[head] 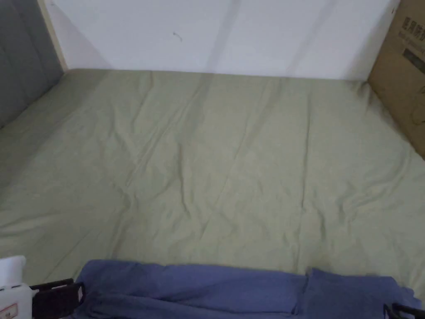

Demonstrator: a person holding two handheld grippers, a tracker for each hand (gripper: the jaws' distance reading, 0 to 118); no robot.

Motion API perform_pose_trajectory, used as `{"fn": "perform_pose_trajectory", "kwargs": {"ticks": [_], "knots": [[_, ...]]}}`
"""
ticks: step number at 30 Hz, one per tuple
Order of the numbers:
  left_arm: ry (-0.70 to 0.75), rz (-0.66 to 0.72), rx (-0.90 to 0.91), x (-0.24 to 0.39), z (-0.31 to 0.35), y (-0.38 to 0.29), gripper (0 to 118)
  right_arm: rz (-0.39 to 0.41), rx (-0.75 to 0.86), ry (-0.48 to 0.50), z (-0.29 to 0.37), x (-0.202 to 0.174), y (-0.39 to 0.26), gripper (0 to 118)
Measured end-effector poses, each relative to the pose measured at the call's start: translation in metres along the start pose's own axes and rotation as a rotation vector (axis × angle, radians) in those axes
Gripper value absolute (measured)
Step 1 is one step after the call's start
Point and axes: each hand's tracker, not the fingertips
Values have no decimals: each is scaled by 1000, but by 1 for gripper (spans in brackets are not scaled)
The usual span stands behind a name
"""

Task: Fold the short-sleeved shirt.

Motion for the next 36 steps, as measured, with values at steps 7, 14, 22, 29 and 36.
{"fn": "perform_pose_trajectory", "kwargs": {"ticks": [7, 14, 22, 29, 36], "knots": [[-159, 294, 55, -36, 7, -31, 6, -115, -12, 413, -19, -76, 18, 6], [-324, 554, 42, -64, -31, -48, 118, 117, -90, 460, -39, -148, 15, 6], [-507, 663, -7, -61, -83, -44, 117, 199, -139, 397, -50, -159, 13, 6], [-551, 675, -61, -54, -81, -34, 74, 131, -199, 381, -64, -152, 10, 6], [-449, 628, -105, -29, -73, -23, 12, 133, -205, 347, -66, -138, 6, 6]]}}
